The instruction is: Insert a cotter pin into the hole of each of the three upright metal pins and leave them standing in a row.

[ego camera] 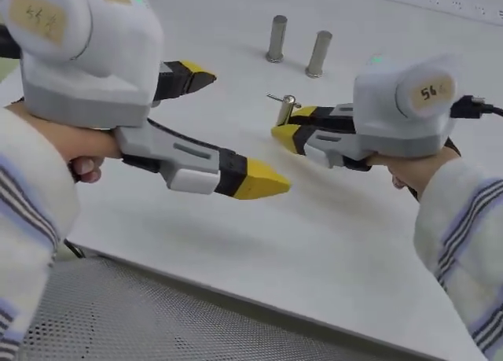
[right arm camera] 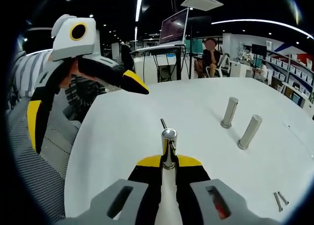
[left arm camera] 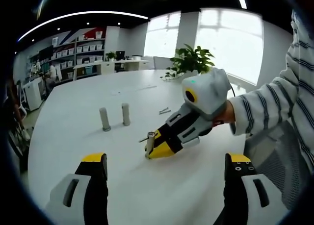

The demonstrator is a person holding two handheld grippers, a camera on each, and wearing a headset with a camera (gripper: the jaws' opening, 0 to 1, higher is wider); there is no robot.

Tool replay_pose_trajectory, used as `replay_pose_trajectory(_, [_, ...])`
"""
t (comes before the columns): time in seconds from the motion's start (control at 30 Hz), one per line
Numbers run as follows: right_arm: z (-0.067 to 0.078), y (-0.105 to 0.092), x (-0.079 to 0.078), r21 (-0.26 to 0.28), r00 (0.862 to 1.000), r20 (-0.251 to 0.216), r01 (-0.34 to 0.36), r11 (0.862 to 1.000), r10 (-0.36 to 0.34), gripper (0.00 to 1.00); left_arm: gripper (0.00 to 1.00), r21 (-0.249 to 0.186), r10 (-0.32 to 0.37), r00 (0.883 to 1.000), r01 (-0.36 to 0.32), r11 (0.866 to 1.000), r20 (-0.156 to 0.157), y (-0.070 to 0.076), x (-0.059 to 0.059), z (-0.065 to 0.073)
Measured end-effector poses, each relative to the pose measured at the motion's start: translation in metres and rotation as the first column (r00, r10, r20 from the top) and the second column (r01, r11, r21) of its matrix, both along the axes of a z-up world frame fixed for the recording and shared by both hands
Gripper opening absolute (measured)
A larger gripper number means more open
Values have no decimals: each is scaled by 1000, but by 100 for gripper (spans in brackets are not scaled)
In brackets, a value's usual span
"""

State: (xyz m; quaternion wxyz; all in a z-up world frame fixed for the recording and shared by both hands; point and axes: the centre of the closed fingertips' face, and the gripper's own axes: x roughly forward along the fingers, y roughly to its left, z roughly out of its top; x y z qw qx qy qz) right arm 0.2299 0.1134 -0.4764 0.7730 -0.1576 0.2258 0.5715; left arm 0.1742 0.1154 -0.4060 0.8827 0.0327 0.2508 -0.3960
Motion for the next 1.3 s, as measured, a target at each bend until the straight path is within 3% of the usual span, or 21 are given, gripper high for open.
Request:
replay_pose_trajectory(0.3, [-8,9,-1,2,1000,-18,8,1000,-8,4,99,-1,30,1000,-30,1000,6,9,5,3])
replay_pose_trajectory(0.63, [-8,12,2,24,999,-30,22,999,-21,4,99,4,27,1000,-27,1000,-1,7,4,0])
replay_pose_trajectory(1.3, [-8,15,2,6,1000,-3,20,1000,-20,4,99,14,46,999,-46,999,-3,12,8,0])
